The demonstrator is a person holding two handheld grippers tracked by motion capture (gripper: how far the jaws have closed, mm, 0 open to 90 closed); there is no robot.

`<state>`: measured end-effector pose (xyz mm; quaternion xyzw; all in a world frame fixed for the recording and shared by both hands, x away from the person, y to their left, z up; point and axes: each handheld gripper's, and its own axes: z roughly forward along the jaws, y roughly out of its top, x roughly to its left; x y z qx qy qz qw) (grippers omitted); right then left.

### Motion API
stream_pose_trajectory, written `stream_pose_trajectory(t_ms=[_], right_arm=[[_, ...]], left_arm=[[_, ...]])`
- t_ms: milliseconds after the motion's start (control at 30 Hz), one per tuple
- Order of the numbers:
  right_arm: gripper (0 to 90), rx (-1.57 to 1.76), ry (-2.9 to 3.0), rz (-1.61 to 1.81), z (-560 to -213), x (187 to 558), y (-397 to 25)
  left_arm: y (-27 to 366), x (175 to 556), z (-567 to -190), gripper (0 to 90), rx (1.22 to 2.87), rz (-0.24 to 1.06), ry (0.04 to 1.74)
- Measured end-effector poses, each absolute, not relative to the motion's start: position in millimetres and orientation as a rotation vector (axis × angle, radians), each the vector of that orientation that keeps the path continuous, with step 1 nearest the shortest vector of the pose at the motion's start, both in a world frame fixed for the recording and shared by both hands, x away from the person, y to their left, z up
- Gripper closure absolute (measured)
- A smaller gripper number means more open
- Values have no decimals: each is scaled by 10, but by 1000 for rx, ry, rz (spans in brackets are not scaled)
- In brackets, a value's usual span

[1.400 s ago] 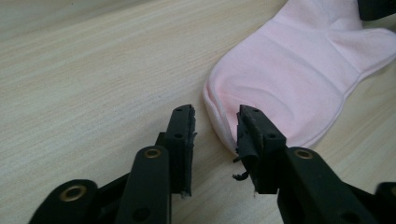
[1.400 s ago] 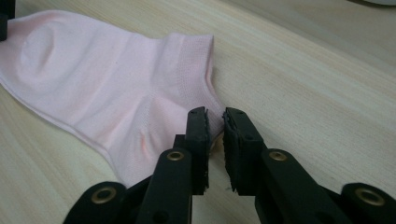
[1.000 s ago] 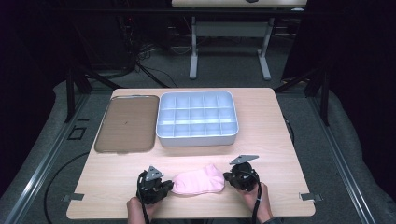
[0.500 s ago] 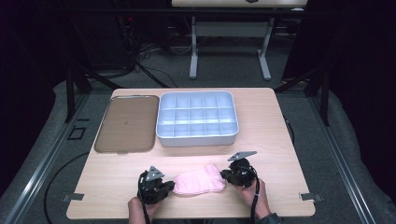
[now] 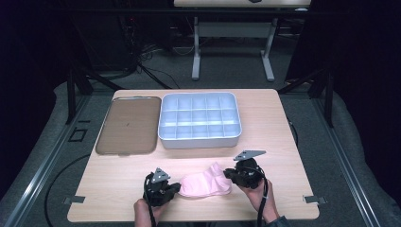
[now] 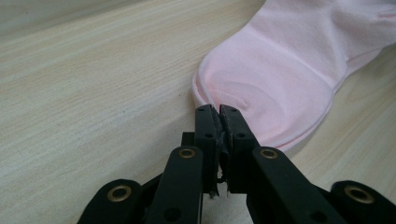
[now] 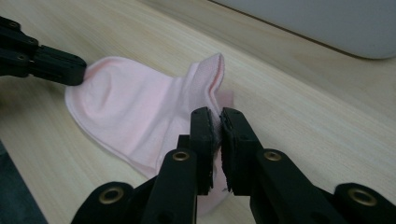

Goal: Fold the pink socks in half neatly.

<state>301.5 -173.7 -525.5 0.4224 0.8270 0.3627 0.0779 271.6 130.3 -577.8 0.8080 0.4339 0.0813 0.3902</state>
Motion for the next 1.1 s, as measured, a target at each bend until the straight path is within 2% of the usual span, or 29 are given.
stream_pose_trajectory(t_ms=[333,867,933,1100], right_arm=[[831,1153,2544,1099,-5144,2947,-1463],[814,1013,2703,1087,-5336,3013,-831],[784,995,2722,1094,-5362,3029,-784],[633,988,2705,1193,-5335,3012,-788]], left_arm=[[1298,2733,-5789,859,2043,192,1105],[1315,2733,-5797,845,2039,184,1103],[1316,2734,-5797,844,2039,184,1102],[1324,2735,-5802,836,2036,180,1106]])
